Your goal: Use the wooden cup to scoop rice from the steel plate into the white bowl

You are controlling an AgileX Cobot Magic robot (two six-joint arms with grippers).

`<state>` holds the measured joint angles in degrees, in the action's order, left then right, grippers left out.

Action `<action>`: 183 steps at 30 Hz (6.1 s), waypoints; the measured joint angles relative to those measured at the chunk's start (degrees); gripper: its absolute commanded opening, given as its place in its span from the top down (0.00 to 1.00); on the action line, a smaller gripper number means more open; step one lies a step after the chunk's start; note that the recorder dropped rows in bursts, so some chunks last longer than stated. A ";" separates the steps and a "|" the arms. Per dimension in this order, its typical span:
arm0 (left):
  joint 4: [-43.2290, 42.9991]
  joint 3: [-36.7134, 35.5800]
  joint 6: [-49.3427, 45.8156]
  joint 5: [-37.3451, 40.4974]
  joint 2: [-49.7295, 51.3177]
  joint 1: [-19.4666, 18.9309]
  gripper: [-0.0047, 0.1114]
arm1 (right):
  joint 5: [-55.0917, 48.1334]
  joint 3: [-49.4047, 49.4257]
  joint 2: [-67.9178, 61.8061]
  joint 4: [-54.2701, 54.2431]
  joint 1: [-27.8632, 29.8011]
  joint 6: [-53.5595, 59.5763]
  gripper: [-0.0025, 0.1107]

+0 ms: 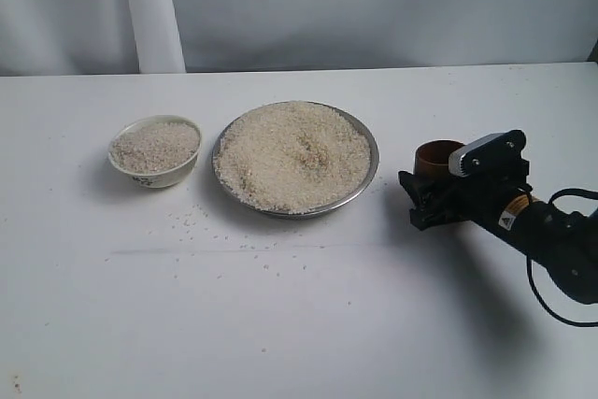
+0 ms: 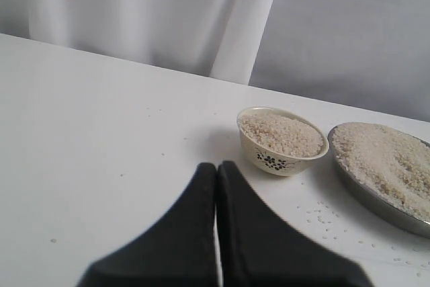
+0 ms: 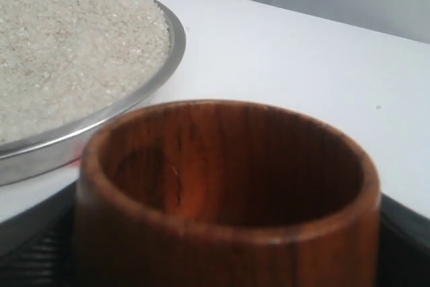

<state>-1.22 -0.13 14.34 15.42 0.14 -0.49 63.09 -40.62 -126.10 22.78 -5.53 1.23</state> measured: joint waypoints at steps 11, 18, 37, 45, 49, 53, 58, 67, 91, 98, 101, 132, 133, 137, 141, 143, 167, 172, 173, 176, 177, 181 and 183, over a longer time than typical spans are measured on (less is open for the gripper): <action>0.00 0.00 0.00 0.00 0.00 0.00 0.96 | 0.75 0.00 -0.36 -1.04 0.00 0.09 0.40; 0.00 0.00 0.00 0.00 0.00 0.00 0.96 | 1.37 0.00 -0.36 -2.11 0.00 0.09 0.24; 0.00 0.00 0.00 0.00 0.00 0.00 0.96 | 5.94 8.72 11.21 -2.80 0.00 4.95 0.24; 0.00 0.00 0.00 0.00 0.00 0.00 0.96 | 6.00 13.70 23.33 -2.50 0.00 -0.46 0.26; 0.00 0.00 0.00 0.00 0.00 0.00 0.96 | 2.47 14.30 30.51 2.53 0.00 -1.23 0.36; 0.00 0.00 0.00 0.00 0.00 0.00 0.96 | -4.00 14.30 37.73 8.76 0.00 -5.84 0.55; 0.00 0.00 0.00 0.00 0.00 0.00 0.96 | -8.77 14.35 45.70 10.95 0.00 -14.88 0.77; 0.00 0.00 0.00 0.00 0.00 0.00 0.96 | -15.71 14.44 58.06 17.62 0.00 -27.12 0.98; 0.00 0.00 0.00 0.00 0.00 0.00 0.96 | -17.15 14.44 65.28 17.31 0.00 -30.12 0.98; 0.00 0.00 0.00 0.00 0.00 0.00 0.96 | -17.15 14.44 65.28 17.18 0.00 -30.12 0.98; 0.00 0.00 0.00 0.00 0.00 0.00 0.96 | -17.15 14.44 65.17 16.96 0.00 -30.12 0.98; 0.00 0.00 0.00 0.00 0.00 0.13 0.96 | -68.86 16.12 115.97 -9.91 0.00 -6.17 0.98; 0.00 0.00 0.00 0.00 0.00 0.13 0.96 | -69.35 16.12 116.20 -11.77 0.00 -4.36 0.98; 0.00 0.00 0.00 0.00 0.00 0.13 0.96 | -72.12 16.23 117.16 -15.55 1.62 -1.23 0.98; 0.00 0.00 0.00 0.00 0.00 0.13 0.96 | -72.66 20.08 120.30 -16.79 6.50 -0.91 0.98; 0.00 0.00 0.00 0.00 0.00 0.13 0.96 | -72.14 23.18 121.88 -17.86 7.86 -0.79 0.98; 0.00 0.00 0.00 0.00 0.00 0.13 0.96 | -77.40 40.39 125.79 -22.03 8.44 -0.67 0.98; 0.00 0.00 0.00 0.00 0.00 0.13 0.96 | -82.24 40.48 125.79 -22.03 8.44 -0.40 0.98; 0.00 0.00 0.00 0.00 0.00 0.13 0.96 | -82.51 40.48 125.79 -22.03 8.44 -0.26 0.98; 0.00 0.00 0.00 0.00 0.00 0.13 0.96 | -82.74 40.48 125.79 -22.03 8.44 -0.16 0.98; 0.00 0.00 0.00 0.00 0.00 0.13 0.96 | -82.74 40.48 125.79 -22.03 8.44 -0.16 0.98; 0.00 0.00 0.00 0.00 0.00 0.13 0.96 | -82.74 40.48 125.79 -22.03 8.44 -0.16 0.98; 0.00 0.00 0.00 0.00 0.00 0.13 0.96 | -82.74 40.48 125.79 -22.03 8.44 -0.16 0.98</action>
<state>-1.22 -0.13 14.34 15.42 0.14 -0.35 -19.65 -0.15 -0.31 0.75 2.91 1.07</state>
